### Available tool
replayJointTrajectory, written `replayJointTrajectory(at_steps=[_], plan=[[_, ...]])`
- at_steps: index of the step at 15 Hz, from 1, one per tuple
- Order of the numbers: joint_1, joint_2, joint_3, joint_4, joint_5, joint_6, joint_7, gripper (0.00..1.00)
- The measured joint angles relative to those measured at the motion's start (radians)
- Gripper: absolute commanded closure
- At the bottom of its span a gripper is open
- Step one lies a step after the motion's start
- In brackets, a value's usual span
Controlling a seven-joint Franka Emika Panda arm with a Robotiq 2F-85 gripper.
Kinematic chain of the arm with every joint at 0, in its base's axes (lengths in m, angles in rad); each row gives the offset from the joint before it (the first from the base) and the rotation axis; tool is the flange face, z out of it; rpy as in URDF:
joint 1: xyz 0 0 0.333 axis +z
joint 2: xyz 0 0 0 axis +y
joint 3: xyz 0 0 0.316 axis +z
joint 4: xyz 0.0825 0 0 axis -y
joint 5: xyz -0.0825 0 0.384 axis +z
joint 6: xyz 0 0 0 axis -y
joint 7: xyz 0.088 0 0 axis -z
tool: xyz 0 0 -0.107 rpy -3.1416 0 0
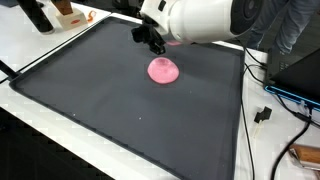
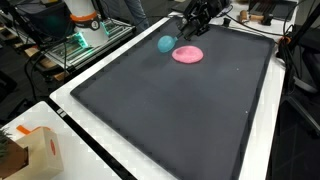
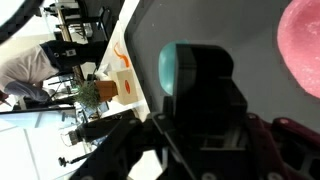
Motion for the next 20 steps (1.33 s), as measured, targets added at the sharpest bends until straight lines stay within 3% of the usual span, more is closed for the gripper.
replayJointTrajectory(at_steps=[13, 20], plan=[[-0.034, -0.026, 0.001, 0.032, 0.023, 0.037, -0.240, 0.75], [-0.080, -0.084, 0.001, 0.032, 0.140, 0.124, -0.391, 0.75]])
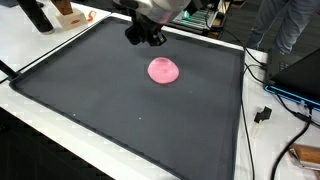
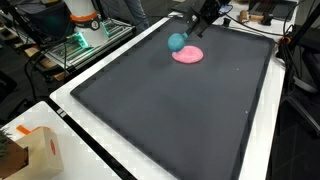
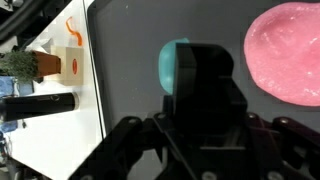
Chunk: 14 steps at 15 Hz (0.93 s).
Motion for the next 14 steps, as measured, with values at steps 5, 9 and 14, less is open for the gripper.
replayJointTrajectory(at_steps=[5, 9, 14], plan=[[-0.034, -0.036, 0.000, -0.001, 0.092, 0.047, -0.101, 0.75], [-0.060, -0.063, 0.000, -0.010, 0.163, 0.081, -0.185, 0.75], [-0.092, -0.110, 0.001, -0.057, 0.247, 0.181, -0.295, 0.75]])
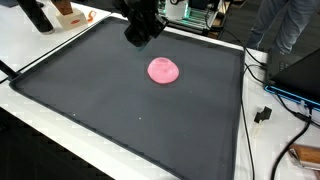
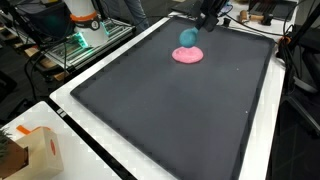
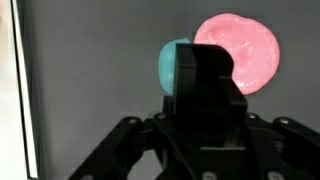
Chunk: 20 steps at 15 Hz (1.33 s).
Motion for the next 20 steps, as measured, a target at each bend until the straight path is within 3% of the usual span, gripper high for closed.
replayJointTrajectory(at_steps=[5, 16, 17, 20], plan=[[-0.040, -0.056, 0.006, -0.070, 0.103, 0.094, -0.118, 0.75], [-0.085, -0.136, 0.013, -0.181, 0.231, 0.126, -0.264, 0.75], [-0.086, -0.142, 0.014, -0.190, 0.237, 0.129, -0.272, 0.50], [-0.088, -0.159, 0.014, -0.215, 0.239, 0.152, -0.276, 0.50]])
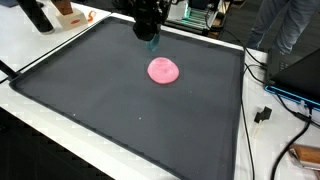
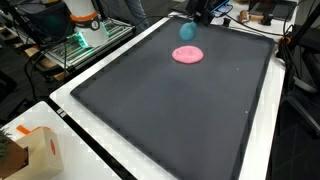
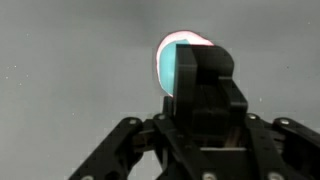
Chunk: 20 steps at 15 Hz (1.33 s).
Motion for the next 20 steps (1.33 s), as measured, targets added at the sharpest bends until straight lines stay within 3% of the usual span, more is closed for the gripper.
replayJointTrajectory(at_steps=[8, 9, 13, 20], plan=[[0.000, -0.008, 0.000, -0.012, 0.000, 0.006, -0.001, 0.50], [0.000, -0.008, 0.000, -0.012, 0.000, 0.006, -0.001, 0.75], [0.000, -0.005, 0.001, -0.008, 0.003, 0.006, -0.020, 0.75], [-0.071, 0.003, 0.025, -0.007, 0.172, 0.066, -0.312, 0.75]])
